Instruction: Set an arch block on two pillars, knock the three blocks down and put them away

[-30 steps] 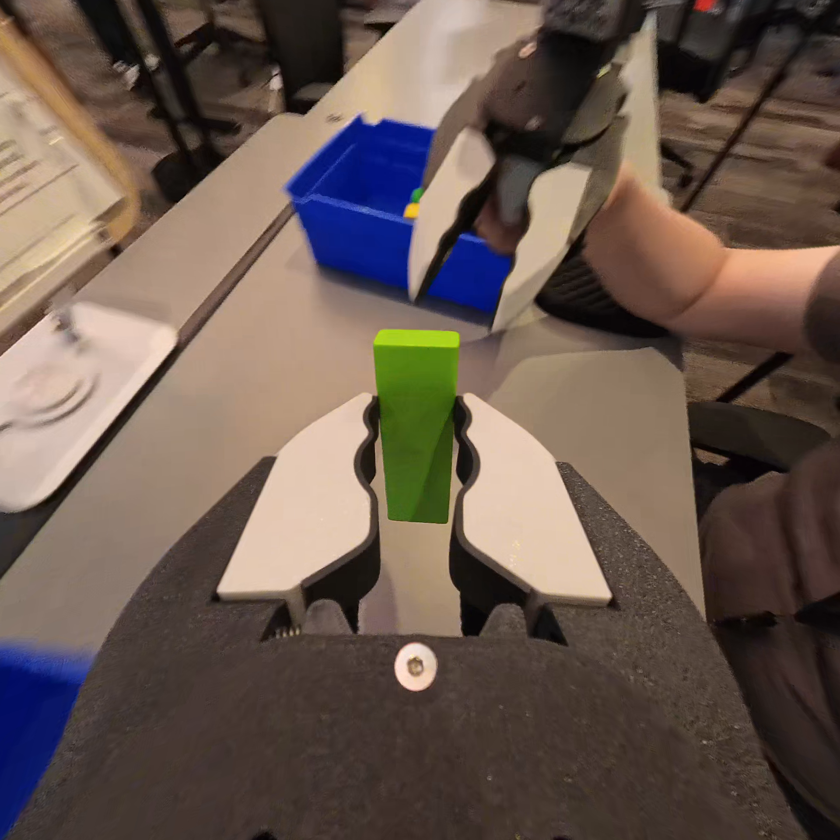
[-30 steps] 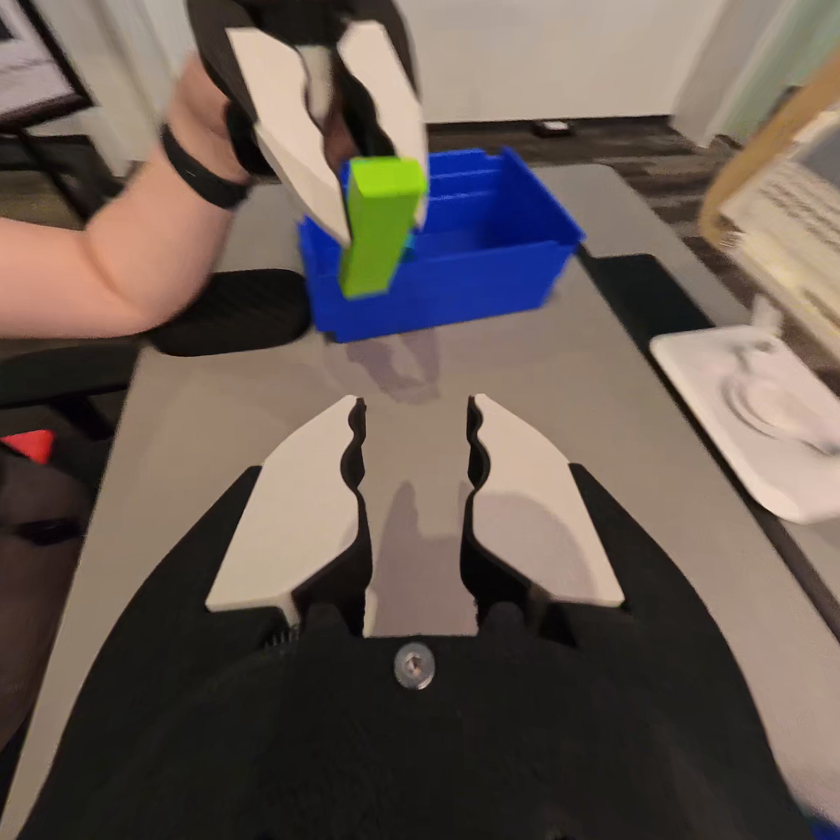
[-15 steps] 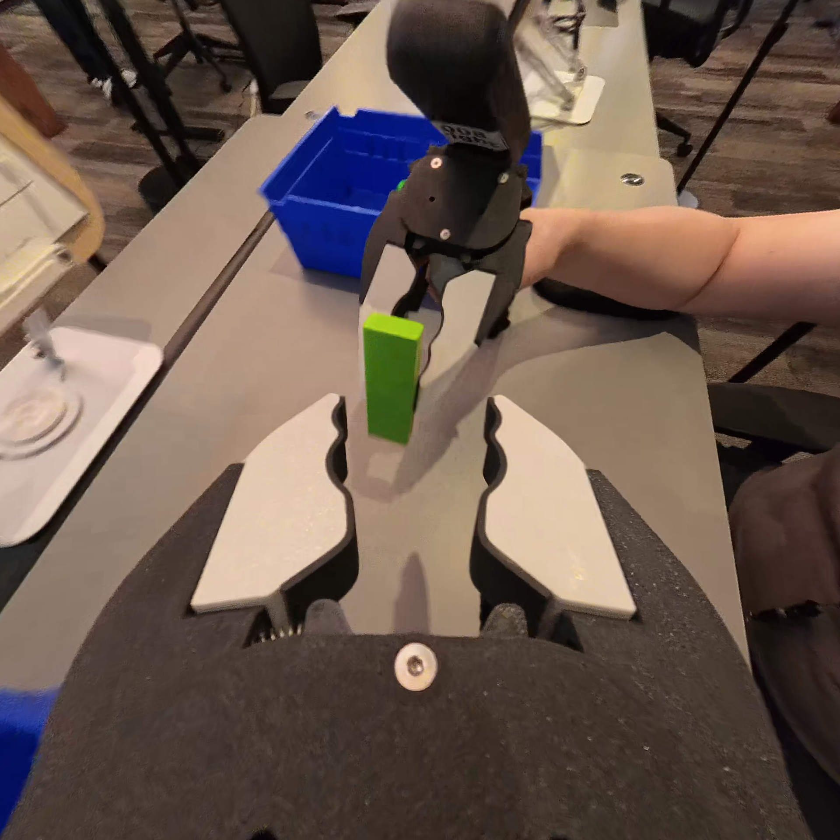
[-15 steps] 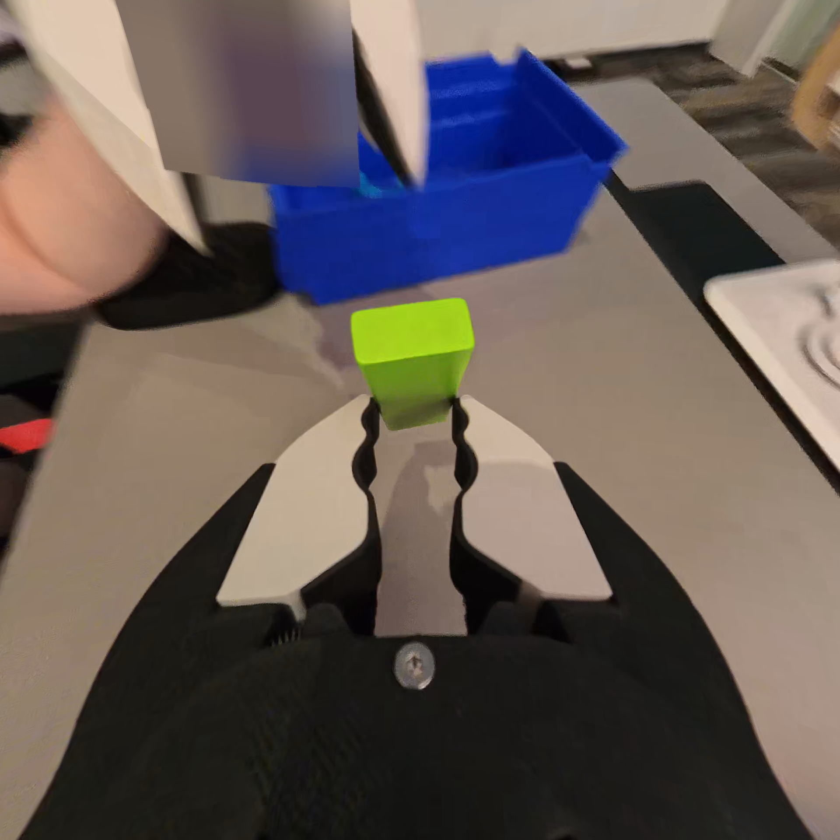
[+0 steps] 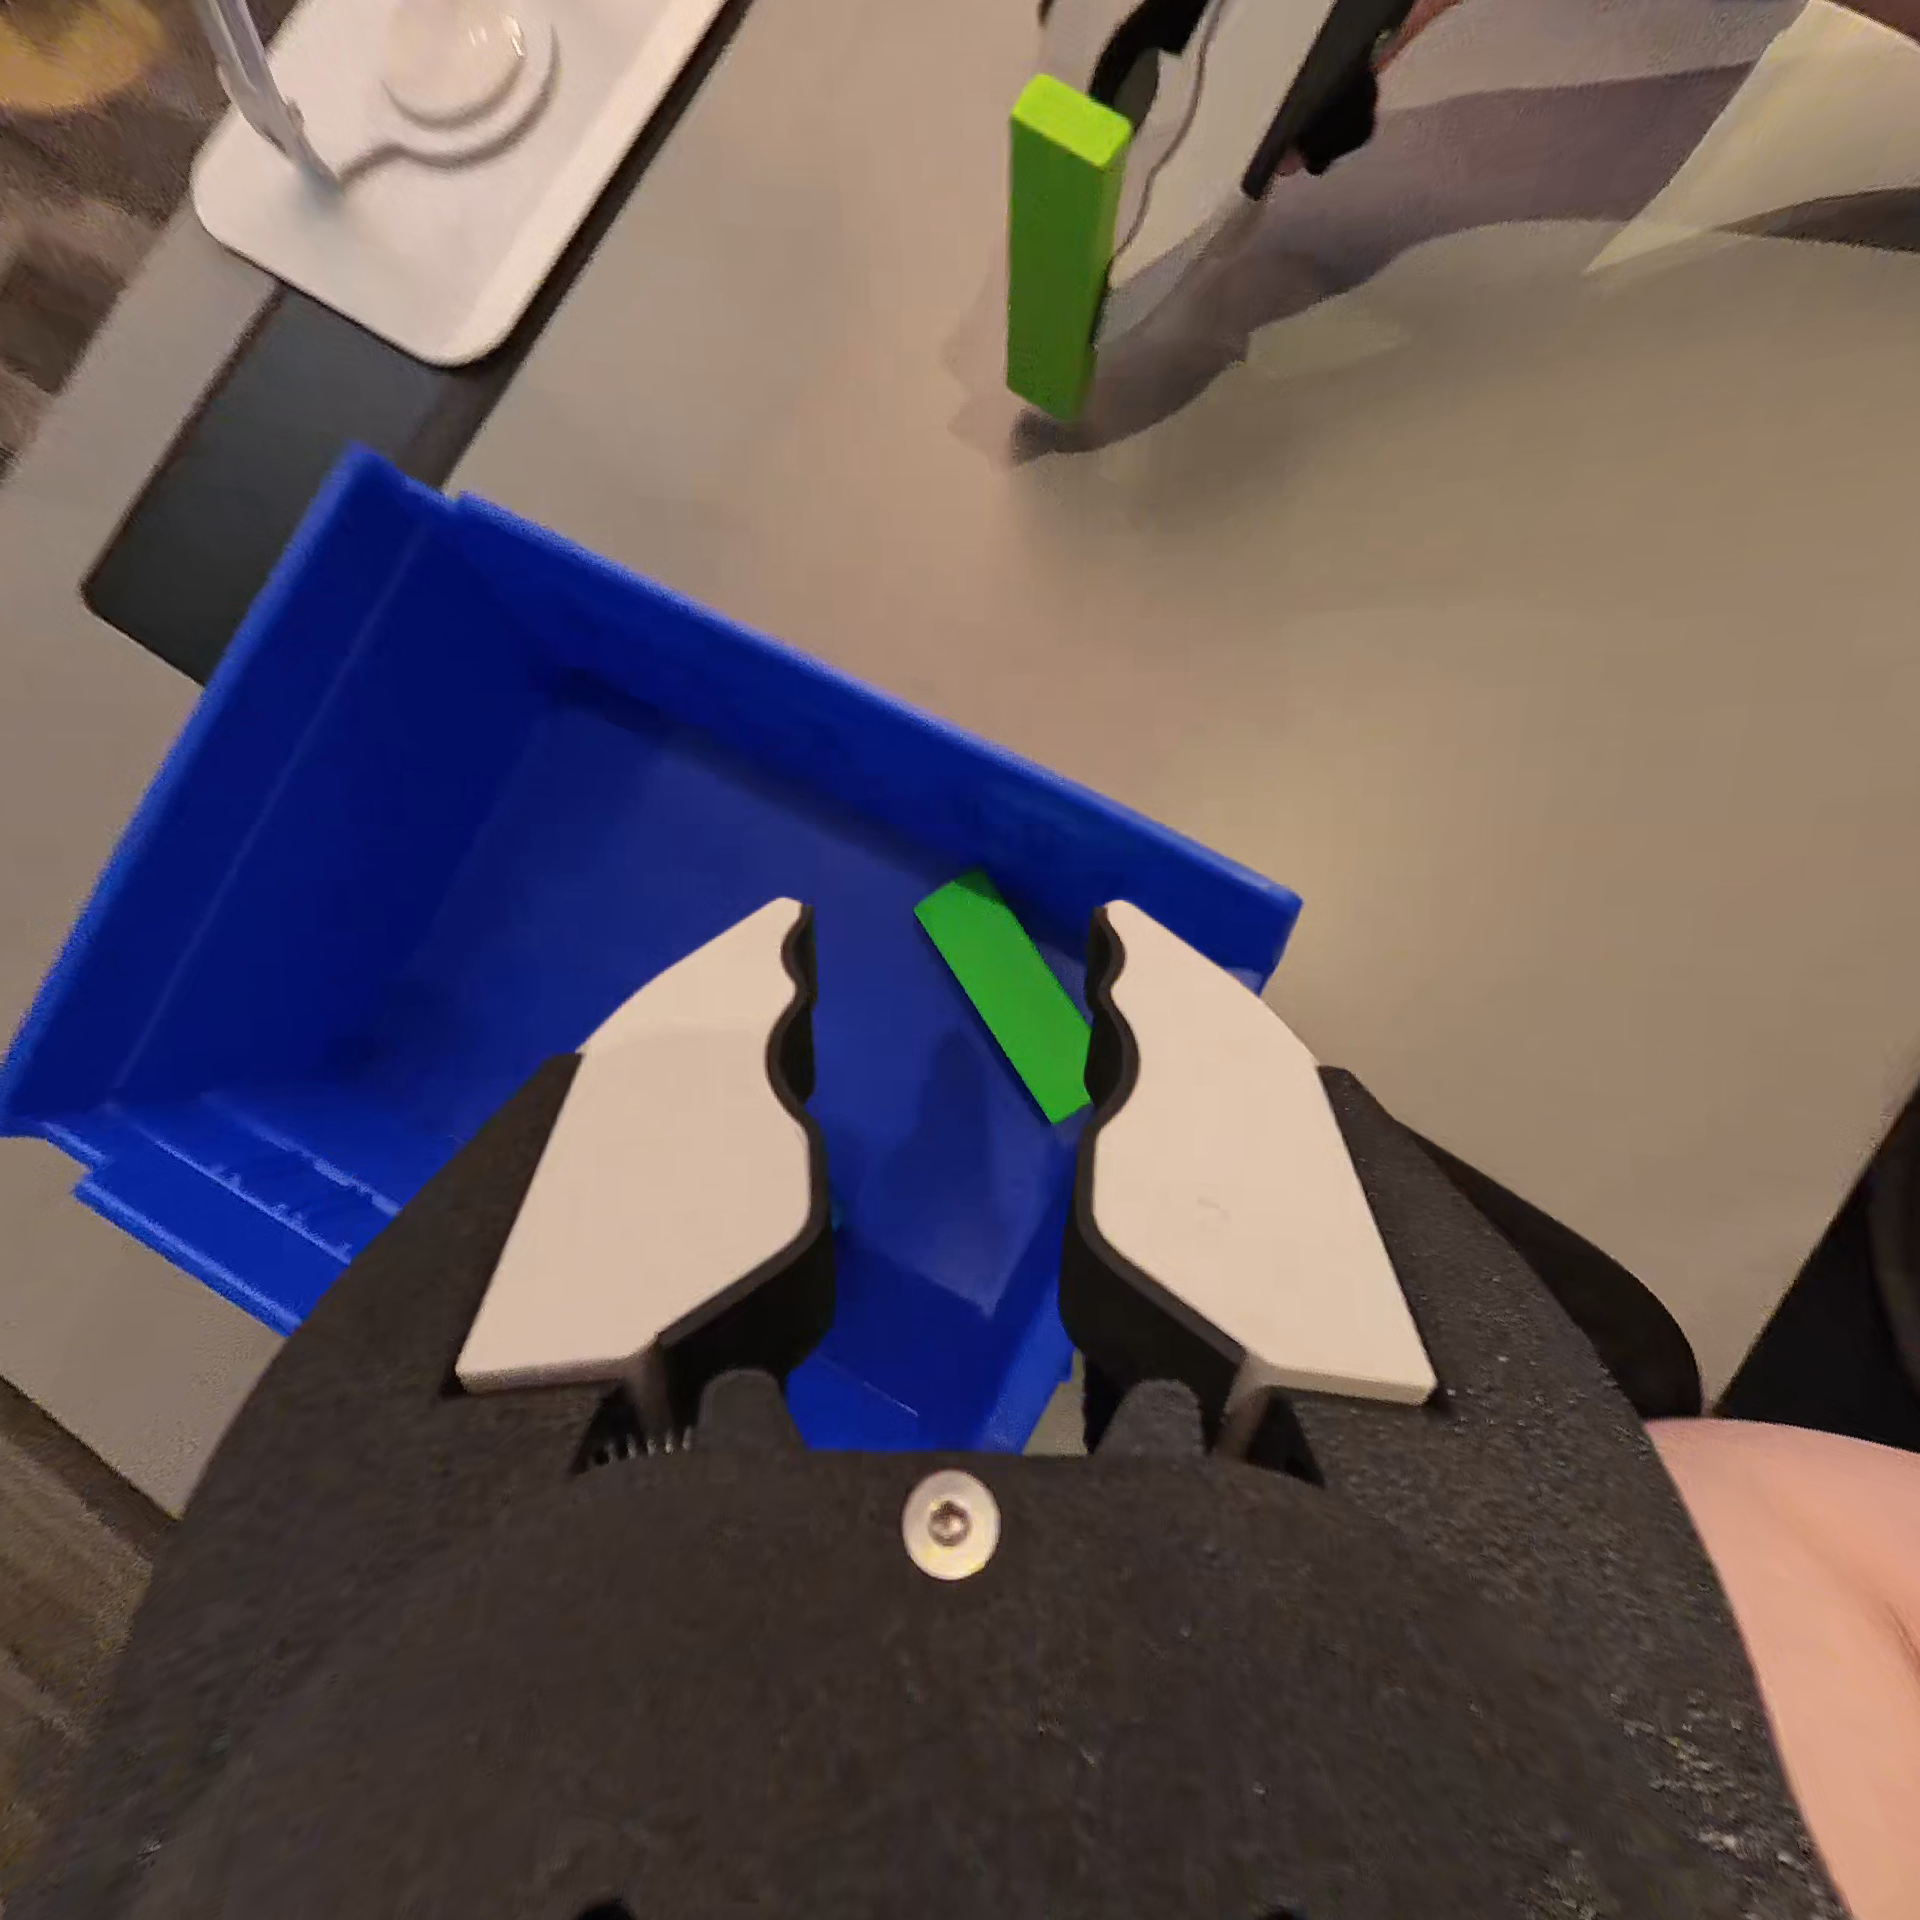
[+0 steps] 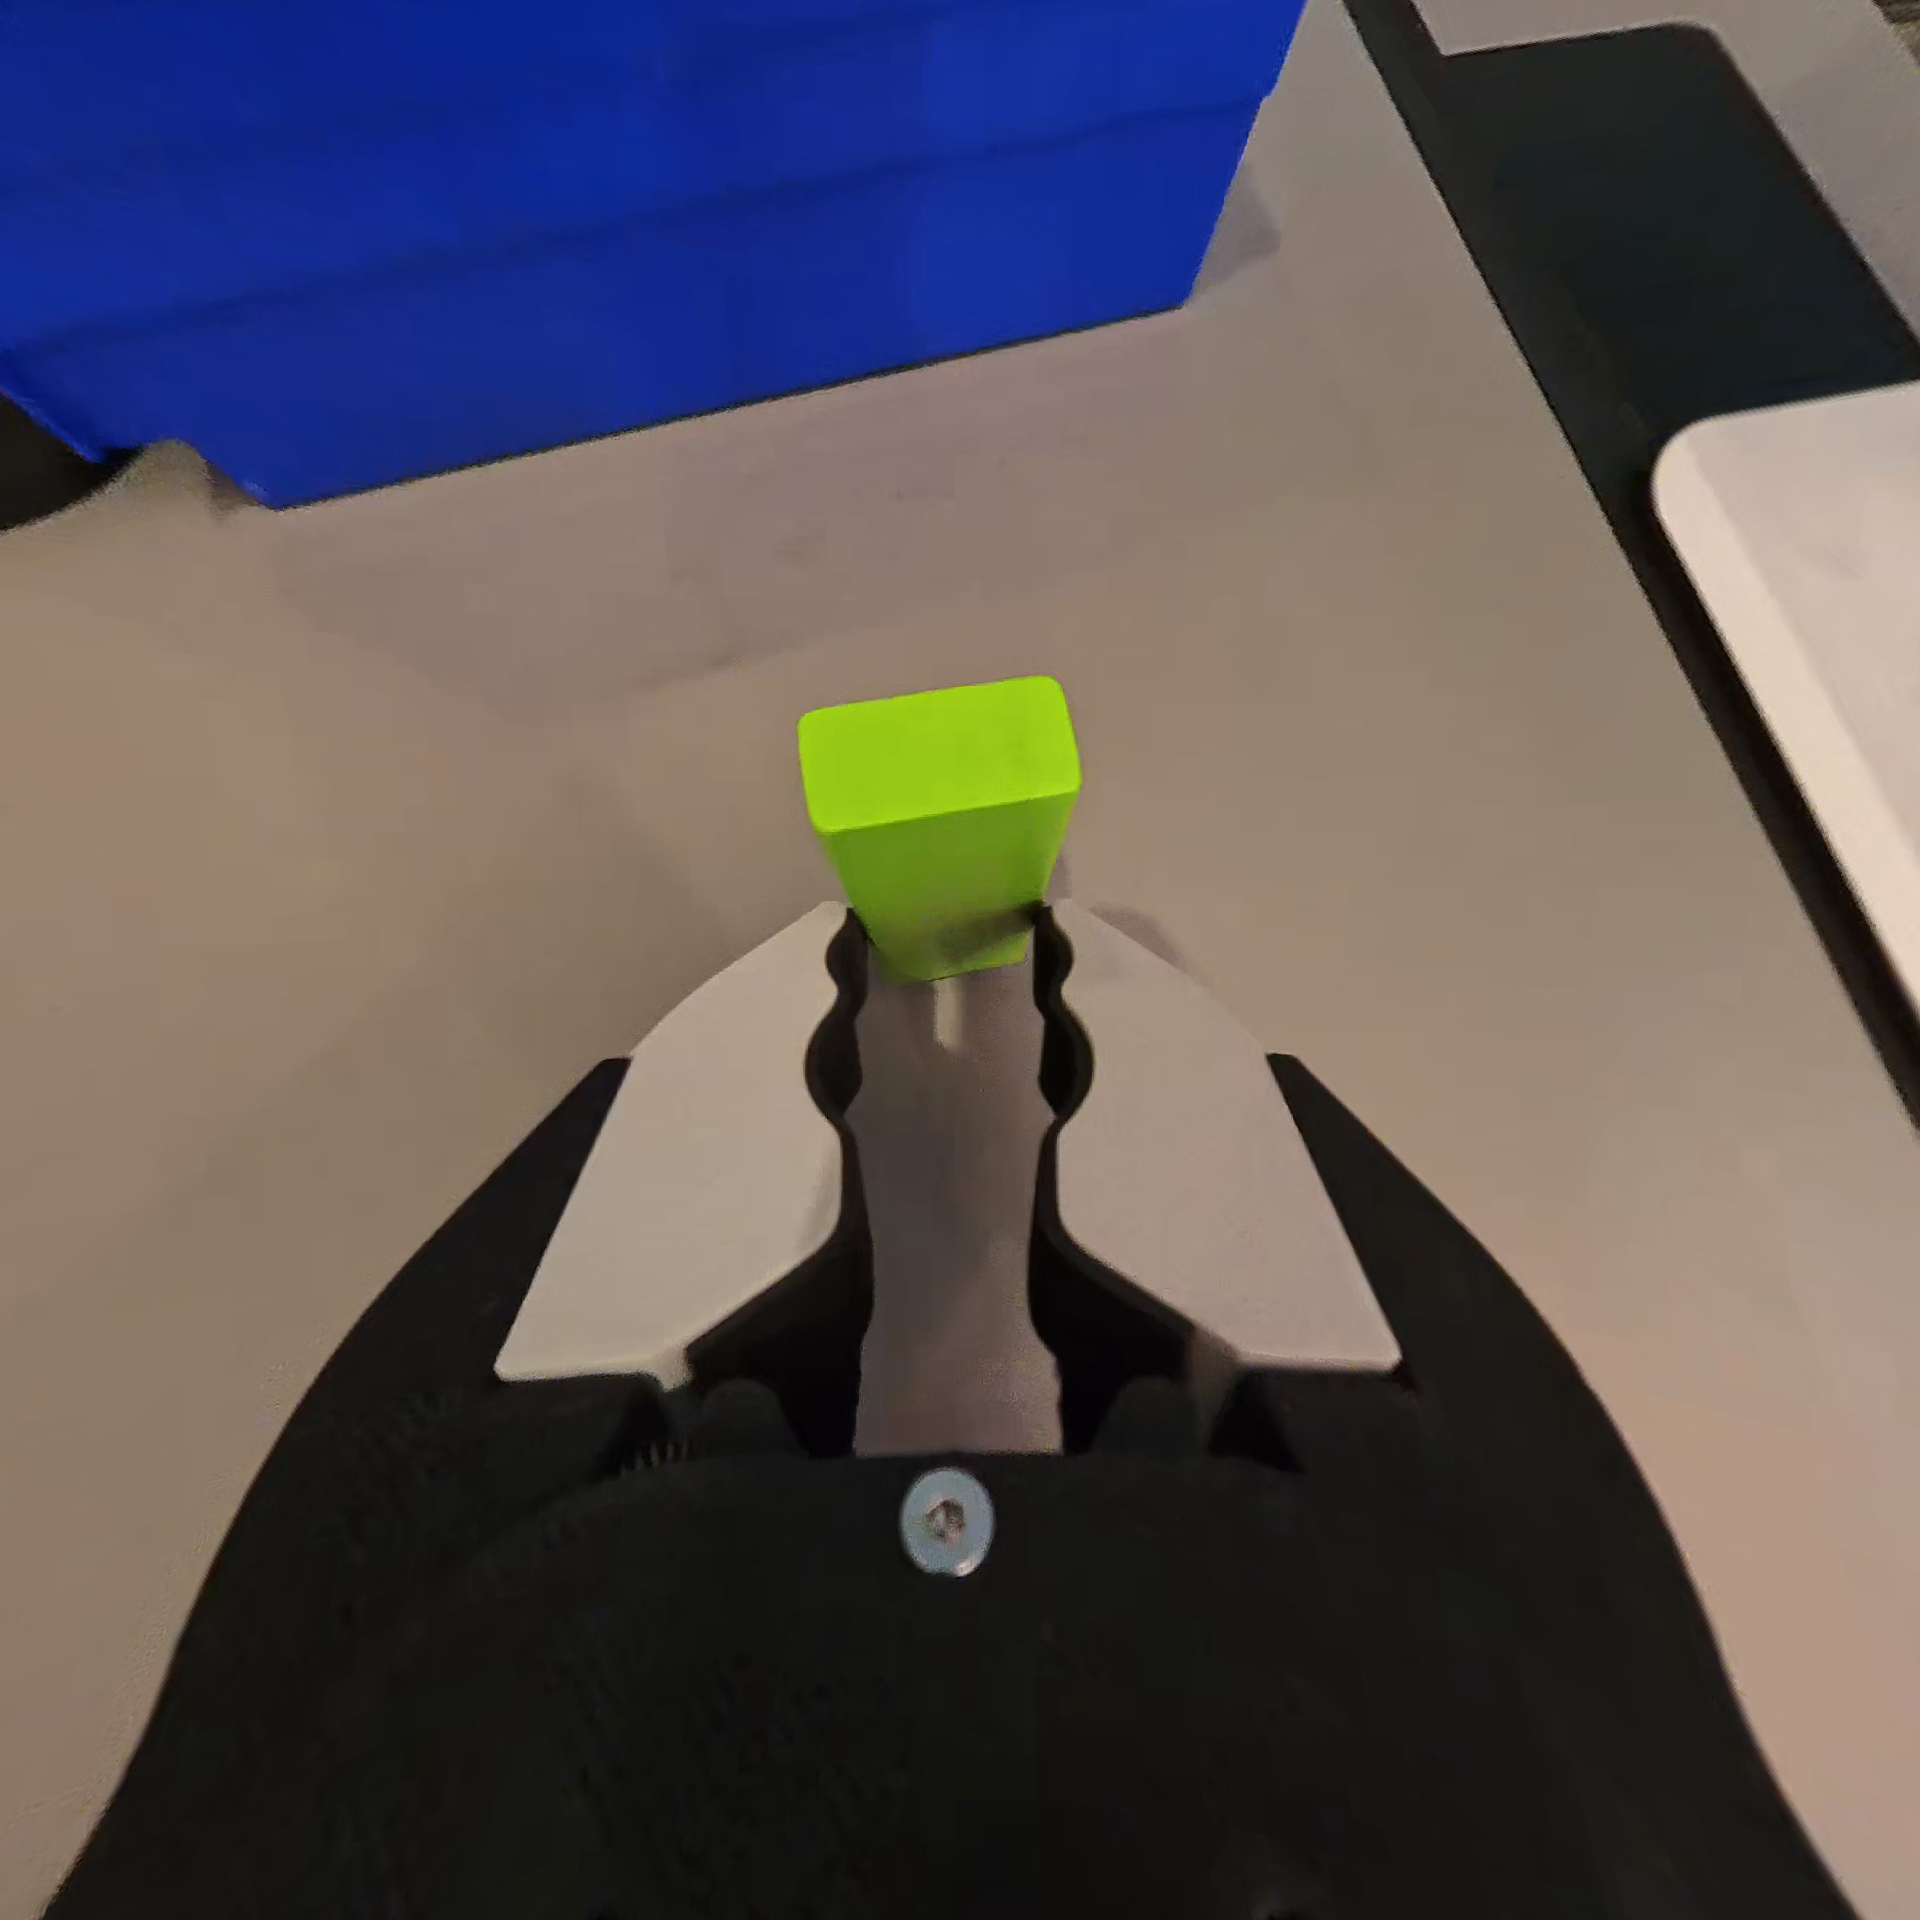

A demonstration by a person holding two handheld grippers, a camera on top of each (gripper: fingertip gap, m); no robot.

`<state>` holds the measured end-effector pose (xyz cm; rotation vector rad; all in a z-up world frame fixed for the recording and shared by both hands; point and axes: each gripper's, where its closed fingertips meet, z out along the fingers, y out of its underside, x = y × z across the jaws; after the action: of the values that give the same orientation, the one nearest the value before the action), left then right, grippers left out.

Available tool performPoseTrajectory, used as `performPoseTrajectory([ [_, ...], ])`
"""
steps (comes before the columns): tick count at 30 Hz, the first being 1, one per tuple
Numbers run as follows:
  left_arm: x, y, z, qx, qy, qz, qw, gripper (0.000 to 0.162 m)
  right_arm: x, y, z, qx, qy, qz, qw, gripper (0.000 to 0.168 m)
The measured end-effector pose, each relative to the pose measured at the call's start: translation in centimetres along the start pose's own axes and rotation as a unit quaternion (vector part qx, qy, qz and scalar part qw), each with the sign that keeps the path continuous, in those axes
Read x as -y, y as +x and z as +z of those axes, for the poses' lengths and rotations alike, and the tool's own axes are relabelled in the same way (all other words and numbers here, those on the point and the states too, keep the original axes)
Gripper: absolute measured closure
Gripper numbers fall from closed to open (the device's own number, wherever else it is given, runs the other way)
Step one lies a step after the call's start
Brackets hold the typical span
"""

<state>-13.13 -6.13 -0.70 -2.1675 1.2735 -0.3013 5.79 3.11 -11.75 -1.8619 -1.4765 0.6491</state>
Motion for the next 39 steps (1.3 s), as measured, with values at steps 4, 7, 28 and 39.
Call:
performPoseTrajectory([
  [4, -1.7, -0.5, 0.8, 0.008, -0.049, -0.012, 0.999, 0.107, 1.1, 0.5, 2.2, 0.007, -0.023, -0.015, 1.0, 0.136],
  [7, -2.9, -0.5, 1.7, -0.001, -0.091, -0.024, 0.996, 0.102, 0.9, 0.6, 2.9, 0.008, -0.03, -0.011, 0.999, 0.136],
  [28, -9.9, 0.0, 8.7, -0.019, -0.362, -0.118, 0.924, 0.075, 1.7, 0.4, 0.5, -0.028, -0.017, -0.023, 0.999, 0.122],
  [39, -10.9, 0.1, 10.3, -0.032, -0.385, -0.176, 0.905, 0.08, 2.1, -0.9, -5.4, -0.031, 0.042, -0.021, 0.998, 0.121],
])
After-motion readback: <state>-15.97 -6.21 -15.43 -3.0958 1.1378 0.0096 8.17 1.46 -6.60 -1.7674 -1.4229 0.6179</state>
